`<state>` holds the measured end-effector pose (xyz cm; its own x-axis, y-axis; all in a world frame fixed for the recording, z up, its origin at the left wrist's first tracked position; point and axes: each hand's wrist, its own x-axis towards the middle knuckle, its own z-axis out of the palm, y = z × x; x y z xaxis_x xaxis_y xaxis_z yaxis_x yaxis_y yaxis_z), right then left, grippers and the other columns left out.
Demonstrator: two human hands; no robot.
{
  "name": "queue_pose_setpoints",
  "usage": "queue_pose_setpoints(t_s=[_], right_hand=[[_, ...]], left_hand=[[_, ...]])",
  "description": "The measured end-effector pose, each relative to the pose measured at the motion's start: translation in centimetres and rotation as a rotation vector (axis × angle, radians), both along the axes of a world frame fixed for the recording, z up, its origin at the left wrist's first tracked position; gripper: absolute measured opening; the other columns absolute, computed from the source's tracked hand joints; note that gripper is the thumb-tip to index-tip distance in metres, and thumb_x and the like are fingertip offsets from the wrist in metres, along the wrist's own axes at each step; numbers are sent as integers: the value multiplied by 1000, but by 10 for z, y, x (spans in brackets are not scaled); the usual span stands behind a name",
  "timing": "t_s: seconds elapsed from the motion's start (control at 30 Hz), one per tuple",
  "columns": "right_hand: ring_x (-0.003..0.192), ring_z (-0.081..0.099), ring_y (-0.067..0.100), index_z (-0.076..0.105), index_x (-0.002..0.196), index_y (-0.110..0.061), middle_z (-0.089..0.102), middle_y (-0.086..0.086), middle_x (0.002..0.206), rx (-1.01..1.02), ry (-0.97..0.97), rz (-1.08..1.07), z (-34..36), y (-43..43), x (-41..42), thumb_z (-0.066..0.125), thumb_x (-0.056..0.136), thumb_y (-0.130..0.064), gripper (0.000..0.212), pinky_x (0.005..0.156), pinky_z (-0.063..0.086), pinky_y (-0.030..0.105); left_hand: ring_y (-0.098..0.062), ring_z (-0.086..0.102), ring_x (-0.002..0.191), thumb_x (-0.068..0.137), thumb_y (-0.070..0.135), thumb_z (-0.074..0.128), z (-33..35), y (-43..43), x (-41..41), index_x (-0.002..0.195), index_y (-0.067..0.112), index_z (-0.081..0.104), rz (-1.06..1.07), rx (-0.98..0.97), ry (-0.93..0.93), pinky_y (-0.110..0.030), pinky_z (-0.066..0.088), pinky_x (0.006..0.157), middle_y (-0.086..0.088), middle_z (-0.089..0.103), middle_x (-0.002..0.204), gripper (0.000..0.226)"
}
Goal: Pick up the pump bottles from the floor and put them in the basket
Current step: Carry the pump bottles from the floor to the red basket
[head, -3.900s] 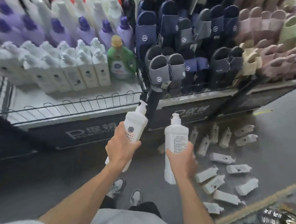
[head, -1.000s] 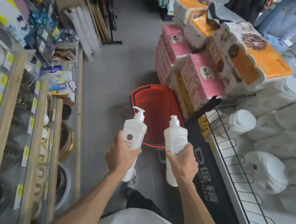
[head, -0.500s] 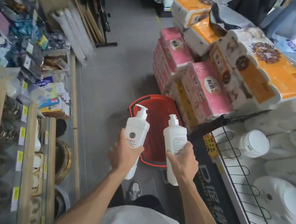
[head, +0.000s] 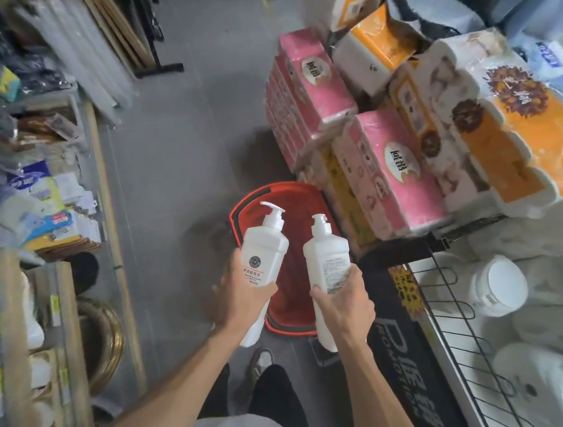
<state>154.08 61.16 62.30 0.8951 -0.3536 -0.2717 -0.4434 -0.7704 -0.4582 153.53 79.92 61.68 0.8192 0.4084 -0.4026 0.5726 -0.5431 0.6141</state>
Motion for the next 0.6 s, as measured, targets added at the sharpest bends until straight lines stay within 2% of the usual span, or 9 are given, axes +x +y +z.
queue_pose_setpoints(t_s=[0.1, 0.17, 0.27, 0.5, 0.6], right_hand=[[80, 61, 18, 31, 104, -36, 54, -12, 94, 5, 16, 11, -19, -5, 24, 78, 67, -50, 61, 74, 50, 36], [83, 64, 20, 32, 105, -37, 55, -13, 95, 13, 22, 18, -36, -10, 40, 77, 66, -51, 61, 78, 54, 42], [83, 63, 19, 29, 103, -41, 53, -15, 95, 27, 30, 28, -69, -19, 65, 77, 67, -50, 61, 81, 55, 45], [81, 54, 12, 38, 115, -32, 50, -14, 96, 62, 44, 77, -162, -50, 119, 81, 71, -46, 63, 81, 51, 38], [80, 52, 12, 40, 120, -30, 51, -14, 97, 61, 41, 98, -197, -60, 135, 81, 71, -47, 66, 80, 49, 36]], left_hand=[[-27, 62, 96, 66, 45, 75, -23, -8, 24, 127, 30, 40, 8, -19, 23, -32, 34, 77, 7, 62, 113, 72], [-29, 63, 97, 65, 46, 73, -42, -18, 40, 128, 29, 39, 13, -29, 33, -34, 39, 78, 6, 62, 114, 73], [-32, 60, 105, 70, 41, 74, -74, -36, 64, 136, 26, 36, 41, -29, 39, -42, 45, 90, 2, 59, 123, 78], [-37, 62, 102, 67, 48, 72, -163, -78, 104, 137, 28, 29, 179, -12, 91, -47, 52, 87, 0, 58, 121, 85], [-37, 61, 104, 70, 43, 75, -200, -89, 117, 139, 27, 30, 223, 30, 128, -45, 50, 87, 0, 57, 125, 84]])
